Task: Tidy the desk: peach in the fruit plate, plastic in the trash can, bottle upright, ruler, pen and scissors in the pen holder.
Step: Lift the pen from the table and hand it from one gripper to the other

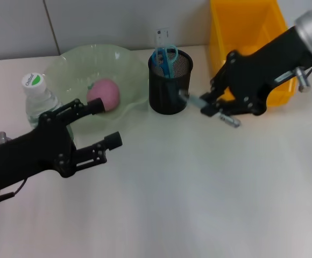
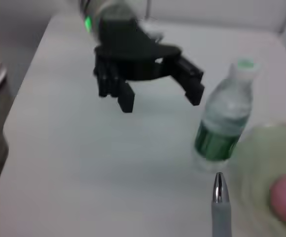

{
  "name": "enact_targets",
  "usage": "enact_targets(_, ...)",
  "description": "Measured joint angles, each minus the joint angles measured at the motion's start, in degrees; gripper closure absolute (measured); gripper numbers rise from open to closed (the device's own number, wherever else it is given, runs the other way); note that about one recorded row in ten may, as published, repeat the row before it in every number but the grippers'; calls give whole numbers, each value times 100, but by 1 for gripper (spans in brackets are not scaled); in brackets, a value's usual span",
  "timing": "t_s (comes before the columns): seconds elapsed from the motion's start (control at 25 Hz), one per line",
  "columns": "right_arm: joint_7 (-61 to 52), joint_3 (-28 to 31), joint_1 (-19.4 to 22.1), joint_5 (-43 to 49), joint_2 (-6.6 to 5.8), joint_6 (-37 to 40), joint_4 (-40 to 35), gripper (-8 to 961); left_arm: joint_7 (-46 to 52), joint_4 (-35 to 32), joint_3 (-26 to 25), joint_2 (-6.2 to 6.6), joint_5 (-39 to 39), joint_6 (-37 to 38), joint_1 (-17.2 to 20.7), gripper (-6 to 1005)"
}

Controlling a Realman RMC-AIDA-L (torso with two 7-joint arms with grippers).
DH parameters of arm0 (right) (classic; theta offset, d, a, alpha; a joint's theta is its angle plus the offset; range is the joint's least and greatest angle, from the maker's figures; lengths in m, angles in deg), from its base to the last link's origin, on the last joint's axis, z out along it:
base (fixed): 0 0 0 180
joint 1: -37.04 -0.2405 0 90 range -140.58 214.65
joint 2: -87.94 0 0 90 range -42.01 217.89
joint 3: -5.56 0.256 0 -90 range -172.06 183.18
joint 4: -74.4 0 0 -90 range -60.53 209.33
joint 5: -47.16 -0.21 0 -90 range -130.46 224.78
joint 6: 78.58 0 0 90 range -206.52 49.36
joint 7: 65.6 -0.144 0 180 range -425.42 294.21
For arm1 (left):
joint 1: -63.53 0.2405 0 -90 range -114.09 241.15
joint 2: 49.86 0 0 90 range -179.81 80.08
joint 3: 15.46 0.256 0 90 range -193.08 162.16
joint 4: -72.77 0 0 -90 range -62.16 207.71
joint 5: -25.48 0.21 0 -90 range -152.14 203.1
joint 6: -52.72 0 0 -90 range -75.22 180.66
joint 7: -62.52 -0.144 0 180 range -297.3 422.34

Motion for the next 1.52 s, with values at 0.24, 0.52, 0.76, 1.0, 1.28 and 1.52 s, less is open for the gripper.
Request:
enact_targets(0.24,-96,283,822,-1347,61,-147,-230,820,-168,99,-1,-1,-469,329,2,190)
enact_targets(0.52,34,884,1495,-3565,203,-391,409,820,-265,364,-4,5,-1068,639,5,191)
enact_targets(0.76,334,940,1653,-4641,187,-522,1505,820,-304,565,-4,2,-1490,806,36,193)
enact_targets(1.0,557,1142,1665,-5482,175,-606,2716,820,-1004,1184,-9,-15,-1588,827,-90,195)
enact_targets(1.28,456,1162,1666,-6017,157,-540,3561,820,-1937,1645,-22,-27,-1588,785,-152,196)
enact_targets(1.52,198,978,1679,-5647,-48,-352,3317,820,-1999,1678,-21,-13,-1589,748,-158,198)
